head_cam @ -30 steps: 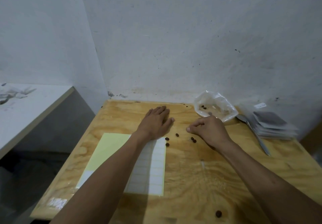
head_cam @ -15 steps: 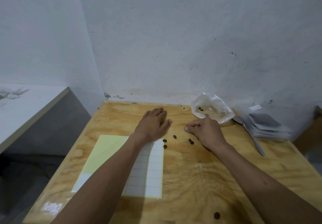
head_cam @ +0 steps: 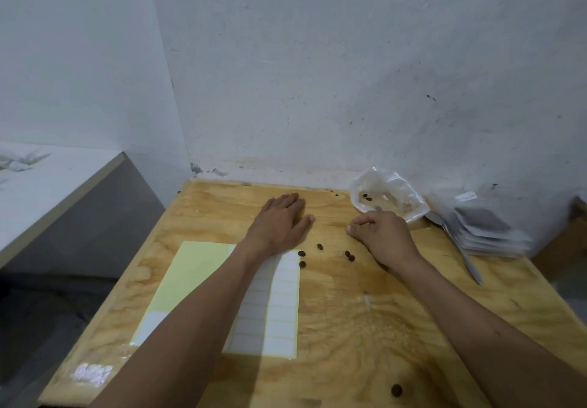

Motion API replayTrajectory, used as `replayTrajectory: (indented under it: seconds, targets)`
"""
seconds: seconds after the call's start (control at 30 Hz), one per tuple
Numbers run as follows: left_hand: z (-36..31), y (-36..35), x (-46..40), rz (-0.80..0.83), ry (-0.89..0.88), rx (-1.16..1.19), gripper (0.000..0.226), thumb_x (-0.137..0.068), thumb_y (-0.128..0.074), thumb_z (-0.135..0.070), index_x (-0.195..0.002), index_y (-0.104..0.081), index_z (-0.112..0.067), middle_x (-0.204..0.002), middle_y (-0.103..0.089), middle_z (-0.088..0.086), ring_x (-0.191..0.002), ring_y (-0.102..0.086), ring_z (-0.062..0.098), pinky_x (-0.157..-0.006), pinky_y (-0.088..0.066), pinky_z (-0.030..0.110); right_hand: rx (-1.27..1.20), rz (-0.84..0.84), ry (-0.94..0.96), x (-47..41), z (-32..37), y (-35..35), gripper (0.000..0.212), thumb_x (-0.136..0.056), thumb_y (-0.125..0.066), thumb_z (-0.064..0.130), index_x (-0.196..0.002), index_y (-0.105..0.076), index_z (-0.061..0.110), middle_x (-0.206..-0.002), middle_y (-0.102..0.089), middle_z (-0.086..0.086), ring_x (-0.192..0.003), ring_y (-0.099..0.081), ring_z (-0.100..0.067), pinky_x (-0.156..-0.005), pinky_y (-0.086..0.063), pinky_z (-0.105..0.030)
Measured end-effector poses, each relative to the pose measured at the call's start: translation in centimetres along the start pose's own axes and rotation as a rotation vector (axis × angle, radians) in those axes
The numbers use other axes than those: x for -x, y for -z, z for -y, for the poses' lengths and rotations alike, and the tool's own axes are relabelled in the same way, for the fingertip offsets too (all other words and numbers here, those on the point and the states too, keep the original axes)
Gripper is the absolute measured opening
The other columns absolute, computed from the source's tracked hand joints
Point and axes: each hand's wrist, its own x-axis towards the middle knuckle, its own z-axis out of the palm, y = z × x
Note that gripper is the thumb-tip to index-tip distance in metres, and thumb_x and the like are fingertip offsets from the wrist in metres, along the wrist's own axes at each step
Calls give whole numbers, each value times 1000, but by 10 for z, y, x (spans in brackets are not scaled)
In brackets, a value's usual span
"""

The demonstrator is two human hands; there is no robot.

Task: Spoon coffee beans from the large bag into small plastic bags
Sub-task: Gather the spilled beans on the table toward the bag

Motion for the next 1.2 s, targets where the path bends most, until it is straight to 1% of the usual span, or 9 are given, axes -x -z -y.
replayTrajectory:
  seconds: [0.1,0.2,0.4,0.5,0.6,0.7,0.8,0.93,1.2]
  targets:
    - [1,-1,-1,6,-1,-3,60,-106,-33,-51,-155,-36,-16,-166,-24,4,-154,-15,19,-124,-5,38,-603,138,-301,0,14,20,19,-89,-65,26,-78,-57,13,-59,-55,10,-57,-45,-5,-49,-36,-25]
    - [1,-1,-1,6,-9,-7,60,-106,-33,-50,-154,-37,-15,-166,-25,5,-154,-17,19,-124,-7,39,-874,176,-459,5,19,40,11,-89,-52,16,-79,-51,11,-62,-53,-5,-49,-43,-14,-37,-32,-22]
    - [1,1,1,27,-16,-35,60,-107,-31,-50,-156,-34,-15,-167,-22,6,-155,-15,20,-125,-6,40,-270,6,-210,51,9,55,35,-87,-74,40,-63,-62,16,-61,-60,-4,-53,-51,-13,-53,-38,-26]
    - [2,0,0,30,-19,-36,62,-106,-30,-51,-156,-34,-15,-167,-22,7,-155,-15,20,-126,-6,41,-69,-31,-47,66,-6,52,19,-77,-85,41,-69,-78,24,-54,-65,16,-53,-56,5,-50,-37,-11]
    - [2,0,0,34,-21,-35,61,-106,-31,-50,-156,-34,-14,-167,-22,8,-155,-16,21,-126,-7,43,-15,-32,-41,71,-14,47,14,-72,-89,36,-81,-82,28,-56,-65,24,-61,-59,13,-58,-38,-6]
    - [0,1,1,31,-15,-35,61,-107,-31,-50,-156,-34,-14,-167,-22,7,-155,-15,21,-126,-7,42,-36,-71,-80,66,-17,42,14,-73,-89,37,-80,-83,26,-77,-76,13,-79,-67,3,-69,-48,-18]
    - [1,0,1,23,-15,-27,61,-107,-31,-50,-156,-34,-14,-167,-23,7,-155,-16,21,-126,-7,42,-261,16,-217,58,-7,41,30,-79,-82,40,-72,-74,13,-71,-71,0,-63,-62,-8,-61,-48,-25]
    - [3,-1,0,21,-14,-30,61,-106,-31,-51,-156,-35,-14,-166,-24,7,-154,-17,20,-126,-8,43,-628,138,-416,46,16,36,11,-85,-59,15,-75,-57,11,-66,-55,-6,-49,-40,-14,-46,-29,-27]
    - [1,-2,-1,-6,-13,-12,58,-106,-35,-48,-153,-40,-14,-164,-29,7,-153,-20,20,-125,-11,44,-60,91,43,57,14,16,20,-73,-88,41,-87,-80,29,-45,-54,19,-48,-52,6,-53,-37,-13]
